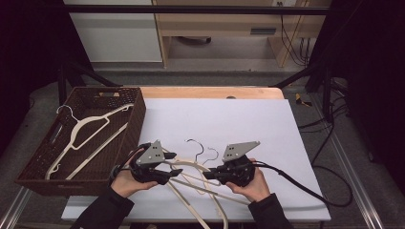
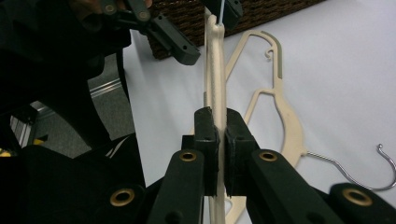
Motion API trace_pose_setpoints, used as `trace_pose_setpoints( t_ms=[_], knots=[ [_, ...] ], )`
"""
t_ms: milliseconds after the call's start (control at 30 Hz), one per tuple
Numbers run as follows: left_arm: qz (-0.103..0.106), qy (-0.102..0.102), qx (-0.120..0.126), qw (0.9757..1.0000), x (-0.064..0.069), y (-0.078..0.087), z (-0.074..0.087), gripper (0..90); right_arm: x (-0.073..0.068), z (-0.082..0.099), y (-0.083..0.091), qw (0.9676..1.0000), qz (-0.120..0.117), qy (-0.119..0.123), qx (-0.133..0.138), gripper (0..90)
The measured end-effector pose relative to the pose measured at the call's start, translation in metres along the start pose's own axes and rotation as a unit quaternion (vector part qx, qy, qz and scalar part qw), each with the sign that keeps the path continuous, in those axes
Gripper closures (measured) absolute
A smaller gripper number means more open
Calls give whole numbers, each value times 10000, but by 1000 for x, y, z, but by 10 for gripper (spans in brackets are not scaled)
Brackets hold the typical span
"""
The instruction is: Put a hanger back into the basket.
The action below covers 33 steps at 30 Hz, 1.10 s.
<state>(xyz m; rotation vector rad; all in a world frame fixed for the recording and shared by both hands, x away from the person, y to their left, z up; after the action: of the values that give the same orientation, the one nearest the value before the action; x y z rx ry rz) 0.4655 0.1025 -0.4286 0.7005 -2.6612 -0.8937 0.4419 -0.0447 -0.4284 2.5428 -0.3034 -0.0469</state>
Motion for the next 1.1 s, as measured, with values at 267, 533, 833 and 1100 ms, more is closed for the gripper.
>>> trace_pose_setpoints(
  t_ms=[267, 533, 833, 1100],
  knots=[
    [306, -54, -227, 9993, 9, -7, 2, 669, -9, 0, -7, 9997, -203, 80, -50, 865],
    [316, -110, -317, 9989, 13, -4, 3, 757, -3, 2, -6, 9998, 114, 143, -89, 819],
    [468, 93, -207, 9986, 26, 1, -3, 825, 7, -1, -4, 9962, 811, 287, 102, 578],
    [357, 265, -129, 9989, 30, 1, -6, 861, 18, -1, 8, 9910, 1277, 167, 366, 344]
  ],
)
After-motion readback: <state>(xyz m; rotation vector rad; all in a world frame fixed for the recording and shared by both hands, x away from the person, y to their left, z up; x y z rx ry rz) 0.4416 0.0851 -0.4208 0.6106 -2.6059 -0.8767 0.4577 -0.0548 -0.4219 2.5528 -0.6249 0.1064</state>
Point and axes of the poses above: each handheld gripper's, and its own axes: y roughly backward along the jaws, z roughly out of its underside, x roughly to its right, the point moved 9 cm from there along -y, roughly forward along the jaws, and after that the axes turned 14 degrees about y, right-handed, at the moved point
